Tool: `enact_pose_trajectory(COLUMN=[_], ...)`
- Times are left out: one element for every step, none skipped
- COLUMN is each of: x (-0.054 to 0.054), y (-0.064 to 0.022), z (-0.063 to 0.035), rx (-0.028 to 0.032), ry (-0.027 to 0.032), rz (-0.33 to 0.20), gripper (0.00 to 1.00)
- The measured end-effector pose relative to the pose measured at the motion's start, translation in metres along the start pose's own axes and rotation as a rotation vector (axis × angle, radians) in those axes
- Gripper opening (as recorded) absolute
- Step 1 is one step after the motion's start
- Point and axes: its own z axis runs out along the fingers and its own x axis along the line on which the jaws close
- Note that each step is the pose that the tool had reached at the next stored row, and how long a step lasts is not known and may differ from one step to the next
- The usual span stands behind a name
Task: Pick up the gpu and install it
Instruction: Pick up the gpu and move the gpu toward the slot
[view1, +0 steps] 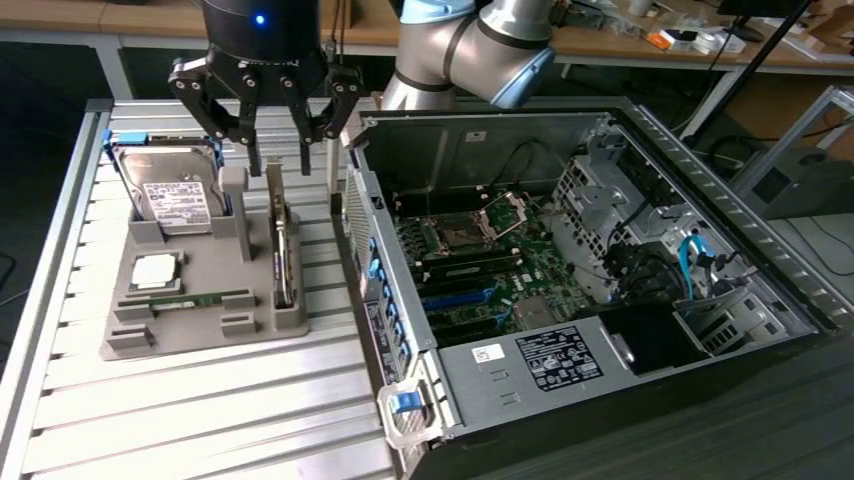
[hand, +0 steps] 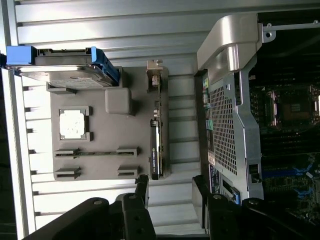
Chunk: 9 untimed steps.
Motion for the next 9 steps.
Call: enact_pose_trajectory(x=[0.0, 0.0, 0.0, 0.0001, 0.0002, 0.0004, 0.0005, 0.0007, 0.0009], y=[0.0, 0.0, 0.0, 0.0, -0.0001, -0.0001, -0.0001, -0.0001, -0.0002], z=[0.0, 0.0, 0.0, 0.0002, 0.0006, 0.0011, 0.0016, 0.0021, 0.0027], rx=[-0.0001, 0.0, 0.0, 0.0, -0.0001, -0.0001, -0.0001, 0.0, -0.0001], ry=[0.0, 0.0, 0.0, 0.0, -0.0001, -0.0001, -0.0001, 0.0, -0.0001], rz=[0.0, 0.0, 0.0, 0.0, 0.0, 0.0, 0.0, 0.0, 0.0], gripper=[0.48, 0.48, 0.48, 0.48, 0.48, 0.48, 0.48, 0.48, 0.48])
